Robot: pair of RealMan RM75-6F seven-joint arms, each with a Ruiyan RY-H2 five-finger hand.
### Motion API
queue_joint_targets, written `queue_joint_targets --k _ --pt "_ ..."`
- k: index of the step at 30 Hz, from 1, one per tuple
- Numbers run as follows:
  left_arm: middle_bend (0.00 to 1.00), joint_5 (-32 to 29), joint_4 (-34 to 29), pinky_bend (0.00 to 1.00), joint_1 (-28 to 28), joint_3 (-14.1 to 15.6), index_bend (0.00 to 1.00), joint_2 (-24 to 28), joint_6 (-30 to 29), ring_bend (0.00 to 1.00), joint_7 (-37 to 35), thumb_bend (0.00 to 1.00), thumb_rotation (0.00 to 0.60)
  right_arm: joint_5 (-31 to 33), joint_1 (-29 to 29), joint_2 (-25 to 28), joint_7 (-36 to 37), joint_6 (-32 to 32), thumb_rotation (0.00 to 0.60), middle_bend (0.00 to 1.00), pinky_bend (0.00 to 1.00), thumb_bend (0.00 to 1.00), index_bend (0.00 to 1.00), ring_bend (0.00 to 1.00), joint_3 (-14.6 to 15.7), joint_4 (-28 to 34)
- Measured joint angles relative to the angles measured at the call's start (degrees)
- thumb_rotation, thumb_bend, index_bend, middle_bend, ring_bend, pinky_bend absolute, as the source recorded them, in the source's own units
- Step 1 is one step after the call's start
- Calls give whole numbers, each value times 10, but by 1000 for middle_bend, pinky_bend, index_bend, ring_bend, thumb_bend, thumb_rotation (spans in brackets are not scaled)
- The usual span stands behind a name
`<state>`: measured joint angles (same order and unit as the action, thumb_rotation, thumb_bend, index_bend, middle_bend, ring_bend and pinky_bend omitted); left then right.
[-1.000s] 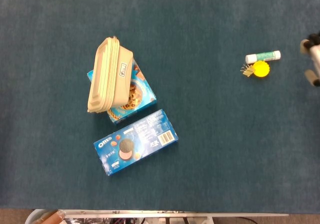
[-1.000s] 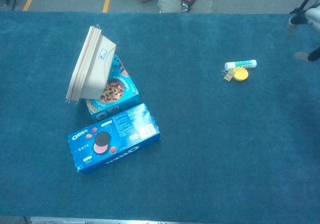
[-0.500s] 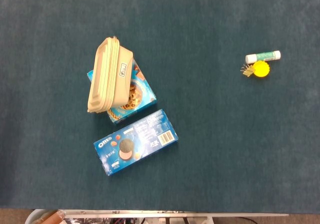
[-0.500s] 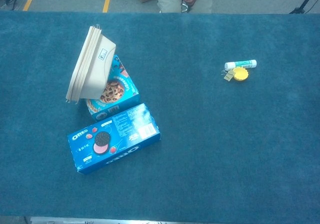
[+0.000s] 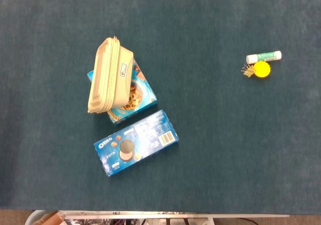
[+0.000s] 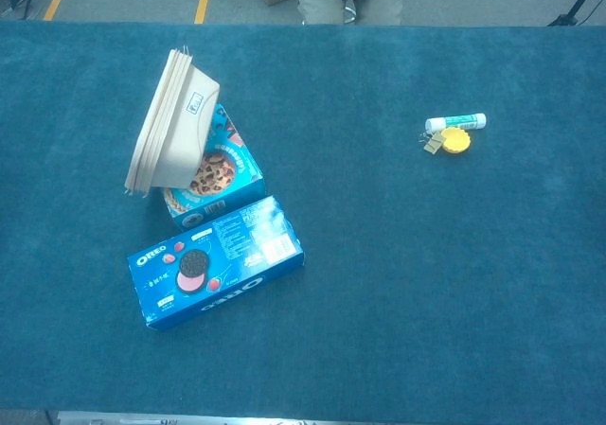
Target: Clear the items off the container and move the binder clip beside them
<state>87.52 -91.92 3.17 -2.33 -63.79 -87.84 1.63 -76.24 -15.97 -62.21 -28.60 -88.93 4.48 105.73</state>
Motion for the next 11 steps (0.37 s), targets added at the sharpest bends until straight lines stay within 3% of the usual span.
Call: queue_joint_targets --k 11 --pt "123 -3 1 44 1 -1 185 2 1 60 -1 392 600 -3 17 -1 -7 19 600 316 380 248 390 216 -19 2"
